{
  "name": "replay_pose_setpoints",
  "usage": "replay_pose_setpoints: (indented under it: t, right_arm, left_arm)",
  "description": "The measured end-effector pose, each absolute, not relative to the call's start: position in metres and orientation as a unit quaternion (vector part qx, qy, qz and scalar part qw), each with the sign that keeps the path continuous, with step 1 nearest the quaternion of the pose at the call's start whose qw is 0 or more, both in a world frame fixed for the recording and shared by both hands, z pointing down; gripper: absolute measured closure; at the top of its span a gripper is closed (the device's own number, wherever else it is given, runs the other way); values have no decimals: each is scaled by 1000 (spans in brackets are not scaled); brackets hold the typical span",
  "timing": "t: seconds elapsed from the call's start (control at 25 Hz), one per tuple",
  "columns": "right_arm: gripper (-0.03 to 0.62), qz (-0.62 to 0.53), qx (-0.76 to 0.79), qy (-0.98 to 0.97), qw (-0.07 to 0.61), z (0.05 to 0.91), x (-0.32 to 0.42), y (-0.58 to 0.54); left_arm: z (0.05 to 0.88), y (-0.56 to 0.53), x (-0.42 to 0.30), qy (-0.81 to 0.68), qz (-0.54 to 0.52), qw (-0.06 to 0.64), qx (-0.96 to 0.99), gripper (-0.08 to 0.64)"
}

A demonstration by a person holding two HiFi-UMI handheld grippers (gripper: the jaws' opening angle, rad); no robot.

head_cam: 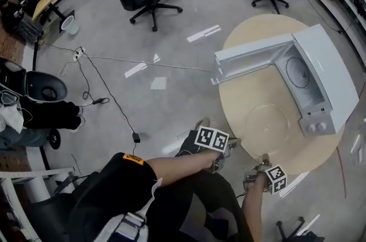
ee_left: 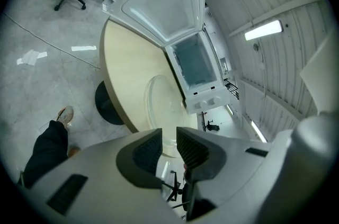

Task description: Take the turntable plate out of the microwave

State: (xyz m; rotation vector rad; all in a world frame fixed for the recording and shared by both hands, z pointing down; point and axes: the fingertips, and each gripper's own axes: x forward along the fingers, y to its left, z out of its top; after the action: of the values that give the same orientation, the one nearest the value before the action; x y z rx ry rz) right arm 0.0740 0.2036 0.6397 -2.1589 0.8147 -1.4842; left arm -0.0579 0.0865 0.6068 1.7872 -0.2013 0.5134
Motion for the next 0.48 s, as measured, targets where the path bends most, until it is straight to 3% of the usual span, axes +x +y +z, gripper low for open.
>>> replay_pose_setpoints:
  t: [0.48]
  right_arm:
    - [550, -321, -818, 475, 48, 531, 35, 170]
  left_arm:
    - [537, 70, -84, -98, 154, 503, 845, 463]
